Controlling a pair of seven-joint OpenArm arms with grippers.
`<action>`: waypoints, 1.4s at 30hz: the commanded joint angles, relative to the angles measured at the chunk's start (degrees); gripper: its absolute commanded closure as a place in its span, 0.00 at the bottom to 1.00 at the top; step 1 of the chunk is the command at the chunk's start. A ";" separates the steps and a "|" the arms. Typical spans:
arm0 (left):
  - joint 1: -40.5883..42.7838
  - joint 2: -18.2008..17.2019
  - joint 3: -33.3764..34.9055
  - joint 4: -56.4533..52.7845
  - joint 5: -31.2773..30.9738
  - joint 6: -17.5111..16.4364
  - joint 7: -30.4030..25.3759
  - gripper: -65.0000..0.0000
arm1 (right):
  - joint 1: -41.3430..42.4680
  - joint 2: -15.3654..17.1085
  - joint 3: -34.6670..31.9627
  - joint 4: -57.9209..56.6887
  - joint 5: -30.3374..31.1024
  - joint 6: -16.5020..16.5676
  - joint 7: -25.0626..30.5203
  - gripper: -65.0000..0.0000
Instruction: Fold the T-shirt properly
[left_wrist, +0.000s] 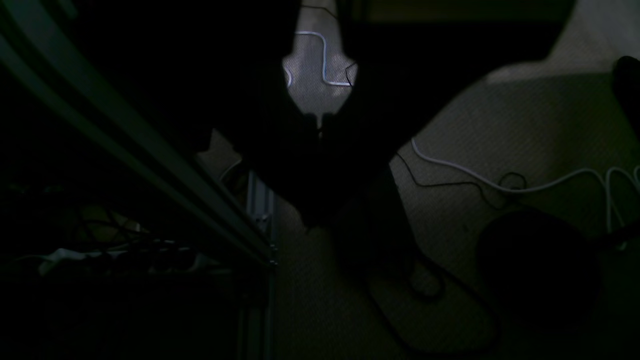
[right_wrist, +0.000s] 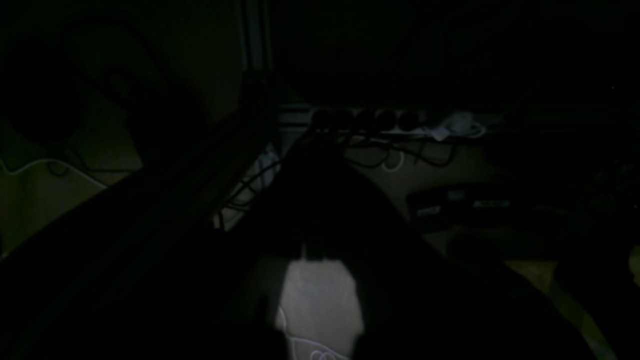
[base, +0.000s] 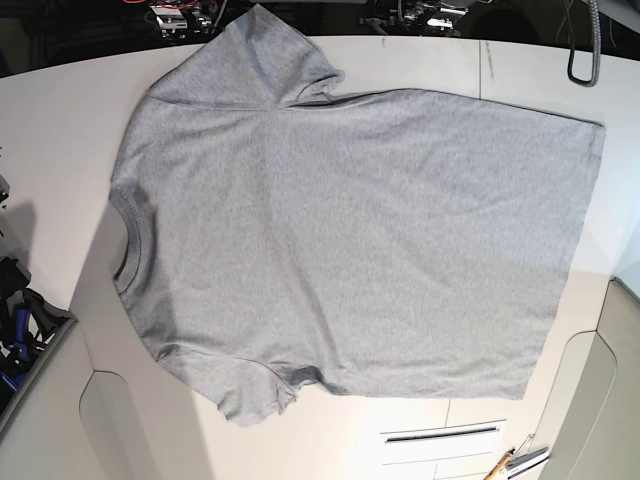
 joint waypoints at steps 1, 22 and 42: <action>-0.15 -0.02 -0.11 0.33 -0.15 -0.24 -0.76 1.00 | 0.46 0.28 -0.02 0.48 -0.20 0.42 0.81 1.00; -0.15 -0.02 -0.11 0.33 -0.15 -0.24 -0.98 1.00 | 0.44 0.28 -0.02 0.48 -0.17 0.42 0.81 1.00; 0.31 -0.13 -0.13 0.33 -0.17 -0.46 -1.25 1.00 | -0.48 0.33 -0.02 0.50 -0.17 0.42 1.07 1.00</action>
